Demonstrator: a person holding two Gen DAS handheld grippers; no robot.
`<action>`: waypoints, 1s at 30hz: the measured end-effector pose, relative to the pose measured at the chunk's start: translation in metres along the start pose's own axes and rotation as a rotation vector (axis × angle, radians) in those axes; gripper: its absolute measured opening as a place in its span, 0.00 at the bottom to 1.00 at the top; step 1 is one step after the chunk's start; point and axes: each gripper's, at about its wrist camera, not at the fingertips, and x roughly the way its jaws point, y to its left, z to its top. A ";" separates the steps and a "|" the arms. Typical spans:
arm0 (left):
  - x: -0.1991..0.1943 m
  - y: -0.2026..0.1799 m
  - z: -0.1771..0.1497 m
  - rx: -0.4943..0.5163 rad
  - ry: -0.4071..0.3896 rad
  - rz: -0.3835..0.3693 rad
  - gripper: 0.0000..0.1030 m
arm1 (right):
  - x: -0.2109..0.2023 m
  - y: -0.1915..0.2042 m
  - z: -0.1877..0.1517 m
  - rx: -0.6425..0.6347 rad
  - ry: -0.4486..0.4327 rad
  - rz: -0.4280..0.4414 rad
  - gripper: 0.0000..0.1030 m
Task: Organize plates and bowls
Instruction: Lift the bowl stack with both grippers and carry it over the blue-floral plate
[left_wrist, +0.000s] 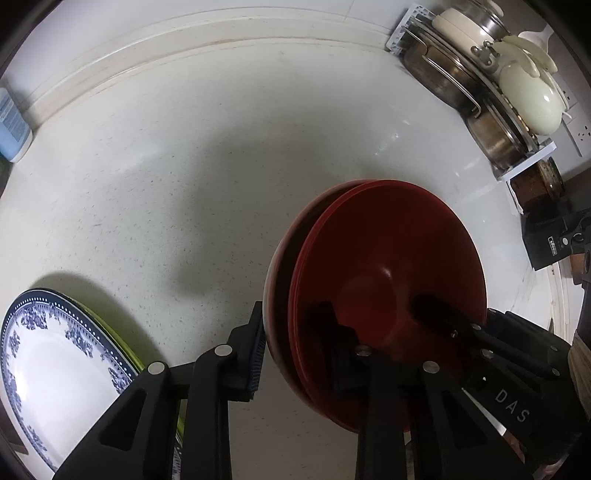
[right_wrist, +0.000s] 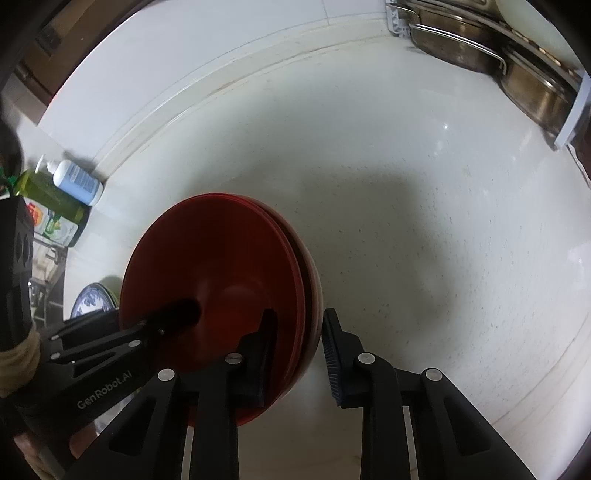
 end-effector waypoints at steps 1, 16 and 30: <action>0.000 0.000 0.000 -0.004 0.004 0.000 0.27 | 0.000 -0.001 0.000 0.008 0.001 0.001 0.24; -0.027 0.007 -0.011 -0.035 -0.023 0.005 0.27 | -0.012 0.007 0.000 0.036 0.010 -0.002 0.23; -0.088 0.060 -0.044 -0.162 -0.130 0.055 0.27 | -0.047 0.063 -0.004 -0.102 -0.027 0.045 0.23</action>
